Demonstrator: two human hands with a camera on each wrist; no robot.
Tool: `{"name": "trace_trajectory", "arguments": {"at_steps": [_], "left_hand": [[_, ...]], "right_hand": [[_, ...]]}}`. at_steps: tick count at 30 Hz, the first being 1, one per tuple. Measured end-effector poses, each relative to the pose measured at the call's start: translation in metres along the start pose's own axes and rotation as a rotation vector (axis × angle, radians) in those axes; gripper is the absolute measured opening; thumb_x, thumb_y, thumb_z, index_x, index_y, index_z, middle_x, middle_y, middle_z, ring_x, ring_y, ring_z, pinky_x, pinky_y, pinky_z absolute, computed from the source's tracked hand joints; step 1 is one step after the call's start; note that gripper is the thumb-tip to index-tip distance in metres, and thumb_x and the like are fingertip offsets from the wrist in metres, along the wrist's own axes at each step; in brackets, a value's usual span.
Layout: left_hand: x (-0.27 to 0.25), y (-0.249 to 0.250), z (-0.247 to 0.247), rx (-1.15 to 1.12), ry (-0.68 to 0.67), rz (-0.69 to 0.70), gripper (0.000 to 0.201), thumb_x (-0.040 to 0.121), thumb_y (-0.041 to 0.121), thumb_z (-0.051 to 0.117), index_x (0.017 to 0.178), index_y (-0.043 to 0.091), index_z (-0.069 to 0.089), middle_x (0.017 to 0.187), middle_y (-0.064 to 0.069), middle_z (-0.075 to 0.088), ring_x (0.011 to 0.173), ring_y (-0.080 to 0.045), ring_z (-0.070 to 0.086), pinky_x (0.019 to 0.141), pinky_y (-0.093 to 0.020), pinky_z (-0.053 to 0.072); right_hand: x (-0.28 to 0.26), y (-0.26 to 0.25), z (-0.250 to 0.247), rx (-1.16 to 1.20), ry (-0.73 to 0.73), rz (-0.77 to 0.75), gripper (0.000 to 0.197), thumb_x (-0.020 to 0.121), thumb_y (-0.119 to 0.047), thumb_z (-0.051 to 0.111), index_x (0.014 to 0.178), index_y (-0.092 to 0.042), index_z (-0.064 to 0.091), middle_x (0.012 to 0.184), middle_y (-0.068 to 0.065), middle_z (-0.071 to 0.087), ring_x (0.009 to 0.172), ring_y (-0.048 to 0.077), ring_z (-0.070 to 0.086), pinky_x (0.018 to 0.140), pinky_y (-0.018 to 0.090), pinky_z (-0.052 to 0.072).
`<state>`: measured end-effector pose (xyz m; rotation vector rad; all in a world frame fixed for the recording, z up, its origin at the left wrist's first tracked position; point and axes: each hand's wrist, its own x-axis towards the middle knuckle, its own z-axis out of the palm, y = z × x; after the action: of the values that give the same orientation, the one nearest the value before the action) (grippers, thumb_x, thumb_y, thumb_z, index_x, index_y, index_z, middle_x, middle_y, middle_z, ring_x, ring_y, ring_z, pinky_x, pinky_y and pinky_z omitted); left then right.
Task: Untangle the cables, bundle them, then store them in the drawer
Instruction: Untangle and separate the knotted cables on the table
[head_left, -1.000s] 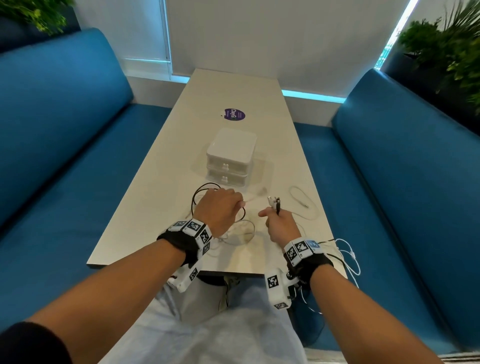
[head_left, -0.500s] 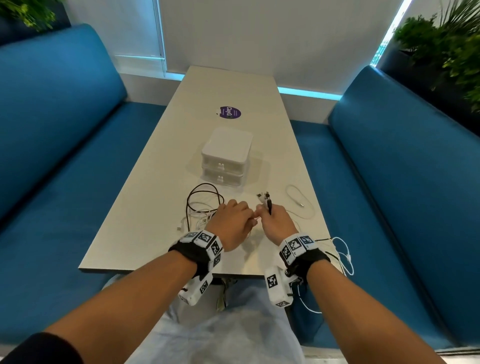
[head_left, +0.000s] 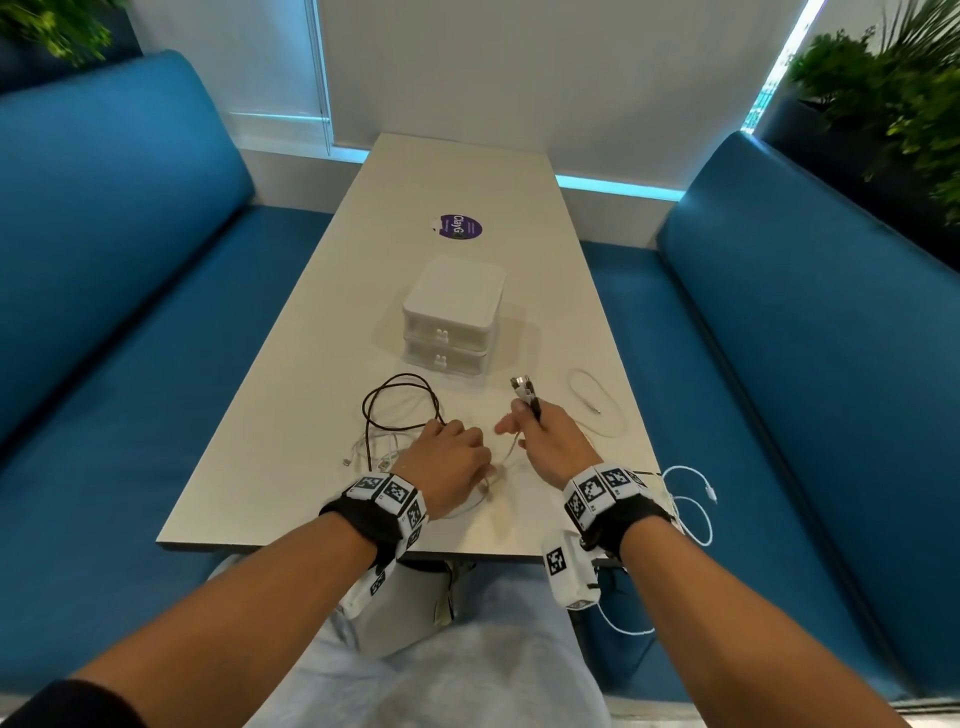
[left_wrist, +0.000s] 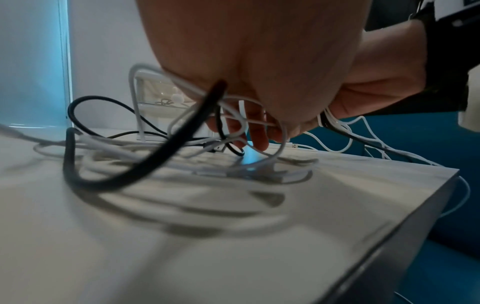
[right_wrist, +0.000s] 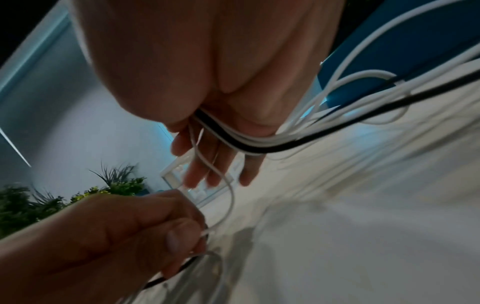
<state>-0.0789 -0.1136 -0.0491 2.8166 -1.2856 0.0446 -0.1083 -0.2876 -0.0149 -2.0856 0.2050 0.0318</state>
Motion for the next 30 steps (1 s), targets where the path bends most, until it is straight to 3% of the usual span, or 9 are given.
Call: {"name": "trace_trajectory", "arguments": {"at_steps": [2, 4, 7, 11, 15, 22, 26, 28, 30], "left_hand": [[0.001, 0.000, 0.000, -0.011, -0.004, 0.028, 0.034, 0.105, 0.037, 0.039, 0.112, 0.017, 0.065, 0.110, 0.000, 0.059, 0.105, -0.026, 0.049, 0.087, -0.039, 0.032], [0.002, -0.001, 0.001, -0.002, -0.010, 0.042, 0.035, 0.105, 0.037, 0.039, 0.112, 0.016, 0.066, 0.110, 0.000, 0.059, 0.105, -0.025, 0.049, 0.087, -0.038, 0.032], [0.002, -0.004, 0.004, -0.019, 0.033, 0.065, 0.033, 0.104, 0.035, 0.041, 0.105, 0.014, 0.066, 0.105, -0.001, 0.061, 0.101, -0.026, 0.051, 0.085, -0.038, 0.035], [0.001, -0.010, 0.002, 0.034, 0.020, 0.164, 0.017, 0.099, 0.021, 0.049, 0.104, 0.014, 0.064, 0.103, -0.002, 0.060, 0.097, -0.025, 0.052, 0.083, -0.037, 0.039], [-0.008, -0.033, -0.002, -0.007, -0.010, 0.120, 0.024, 0.104, 0.023, 0.040, 0.108, 0.014, 0.061, 0.107, -0.003, 0.059, 0.099, -0.026, 0.054, 0.090, -0.037, 0.038], [0.003, -0.019, -0.020, 0.007, -0.051, 0.020, 0.017, 0.103, 0.019, 0.042, 0.107, 0.019, 0.058, 0.098, 0.000, 0.065, 0.093, -0.023, 0.058, 0.090, -0.035, 0.031], [0.007, -0.005, -0.021, 0.029, -0.053, -0.037, 0.016, 0.100, 0.018, 0.045, 0.107, 0.024, 0.058, 0.095, 0.003, 0.068, 0.094, -0.022, 0.061, 0.091, -0.036, 0.031], [0.004, -0.003, -0.020, 0.064, -0.062, -0.067, 0.021, 0.095, 0.010, 0.048, 0.108, 0.023, 0.058, 0.098, 0.002, 0.067, 0.098, -0.023, 0.060, 0.093, -0.036, 0.030], [0.002, -0.005, -0.020, 0.131, -0.070, -0.063, 0.024, 0.093, 0.005, 0.047, 0.109, 0.020, 0.057, 0.103, 0.000, 0.066, 0.101, -0.024, 0.059, 0.096, -0.038, 0.031]], "right_hand": [[-0.002, -0.009, 0.002, 0.012, -0.071, -0.029, 0.039, 0.106, -0.034, 0.037, 0.082, -0.015, 0.062, 0.071, -0.002, 0.070, 0.072, 0.014, 0.064, 0.081, 0.033, 0.050], [-0.005, -0.016, 0.002, 0.086, -0.120, 0.004, 0.037, 0.105, -0.032, 0.039, 0.079, -0.013, 0.057, 0.055, -0.002, 0.055, 0.055, 0.015, 0.052, 0.066, 0.032, 0.047], [-0.006, -0.013, 0.004, 0.095, -0.155, 0.064, 0.039, 0.102, -0.036, 0.045, 0.071, -0.016, 0.058, 0.050, -0.007, 0.046, 0.047, 0.012, 0.041, 0.055, 0.030, 0.036], [-0.009, -0.005, -0.002, -0.375, -0.167, -0.003, 0.039, 0.102, -0.039, 0.043, 0.073, -0.020, 0.060, 0.067, -0.004, 0.060, 0.064, 0.014, 0.056, 0.064, 0.032, 0.041], [-0.006, 0.013, -0.022, -0.617, -0.103, 0.075, 0.039, 0.104, -0.040, 0.037, 0.097, -0.012, 0.063, 0.094, 0.010, 0.068, 0.083, 0.028, 0.064, 0.077, 0.038, 0.052], [-0.006, 0.001, -0.009, -0.470, -0.089, 0.058, 0.028, 0.103, -0.032, 0.042, 0.101, -0.021, 0.068, 0.102, 0.004, 0.066, 0.092, 0.025, 0.063, 0.075, 0.031, 0.044], [-0.009, -0.007, 0.013, -0.302, -0.174, 0.045, 0.025, 0.103, -0.030, 0.042, 0.093, -0.017, 0.059, 0.081, 0.005, 0.063, 0.067, 0.023, 0.060, 0.059, 0.035, 0.052], [-0.007, -0.005, 0.017, -0.331, -0.202, 0.053, 0.026, 0.102, -0.027, 0.041, 0.092, -0.016, 0.062, 0.082, 0.006, 0.062, 0.070, 0.023, 0.057, 0.068, 0.038, 0.051], [-0.007, -0.002, 0.017, -0.362, -0.272, 0.067, 0.029, 0.101, -0.024, 0.042, 0.096, -0.016, 0.070, 0.086, 0.004, 0.064, 0.075, 0.021, 0.058, 0.068, 0.031, 0.044]]}}
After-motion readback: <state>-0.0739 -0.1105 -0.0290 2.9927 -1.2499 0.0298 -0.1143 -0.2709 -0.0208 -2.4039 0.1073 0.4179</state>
